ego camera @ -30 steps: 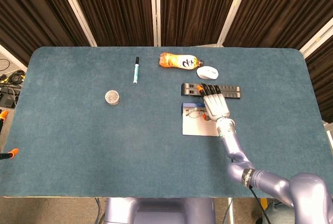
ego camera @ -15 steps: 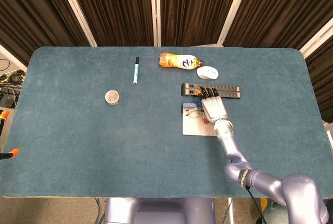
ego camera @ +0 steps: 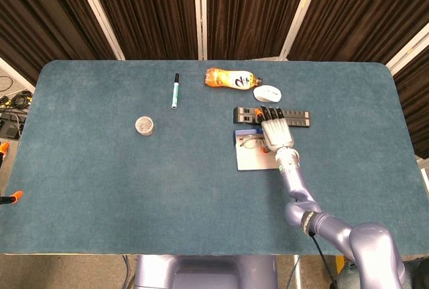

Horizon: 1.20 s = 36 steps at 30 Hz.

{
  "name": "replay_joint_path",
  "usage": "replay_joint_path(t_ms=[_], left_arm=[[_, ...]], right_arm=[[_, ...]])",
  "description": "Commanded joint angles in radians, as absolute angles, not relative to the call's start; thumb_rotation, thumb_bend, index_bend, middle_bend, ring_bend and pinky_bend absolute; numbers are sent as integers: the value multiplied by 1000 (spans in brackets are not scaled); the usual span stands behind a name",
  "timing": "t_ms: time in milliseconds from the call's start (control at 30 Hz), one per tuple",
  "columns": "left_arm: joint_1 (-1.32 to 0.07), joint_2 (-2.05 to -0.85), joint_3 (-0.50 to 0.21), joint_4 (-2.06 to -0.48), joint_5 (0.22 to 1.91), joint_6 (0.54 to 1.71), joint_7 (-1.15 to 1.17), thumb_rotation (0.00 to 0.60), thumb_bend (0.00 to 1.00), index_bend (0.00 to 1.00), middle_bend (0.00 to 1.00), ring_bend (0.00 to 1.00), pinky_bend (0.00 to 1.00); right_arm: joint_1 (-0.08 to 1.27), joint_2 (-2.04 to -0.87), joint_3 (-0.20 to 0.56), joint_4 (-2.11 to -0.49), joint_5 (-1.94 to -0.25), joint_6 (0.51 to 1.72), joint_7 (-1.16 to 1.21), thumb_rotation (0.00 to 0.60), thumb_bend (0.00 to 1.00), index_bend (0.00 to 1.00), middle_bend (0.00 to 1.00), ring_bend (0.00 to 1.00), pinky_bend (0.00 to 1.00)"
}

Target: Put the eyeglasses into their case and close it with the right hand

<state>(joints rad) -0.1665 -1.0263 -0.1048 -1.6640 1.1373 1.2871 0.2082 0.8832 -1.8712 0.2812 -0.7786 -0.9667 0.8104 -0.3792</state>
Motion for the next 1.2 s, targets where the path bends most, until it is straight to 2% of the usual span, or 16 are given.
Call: replay_joint_path(t_ms=[33, 467, 667, 1000, 1200], left_arm=[[-170, -1031, -105, -1660, 1128, 1282, 216, 600, 0, 0, 0, 0, 0], [-172, -1035, -105, -1657, 1121, 1283, 223, 600, 0, 0, 0, 0, 0], [-172, -1035, -105, -1657, 1119, 1283, 222, 600, 0, 0, 0, 0, 0], [-171, -1029, -102, -1662, 1131, 1286, 213, 600, 0, 0, 0, 0, 0], [-168, -1024, -96, -1667, 1149, 1290, 202, 600, 0, 0, 0, 0, 0]], right_arm=[[899, -1880, 301, -750, -965, 795, -359, 600, 50, 7, 0, 0, 0], [934, -1923, 347, -654, -960, 782, -335, 600, 50, 21, 0, 0, 0], [931, -1920, 344, -665, -978, 795, -328, 600, 50, 21, 0, 0, 0], [862, -1806, 299, -939, -1017, 863, -383, 600, 50, 39, 0, 0, 0], [777, -1680, 212, -1152, -1098, 924, -388, 600, 51, 79, 0, 0, 0]])
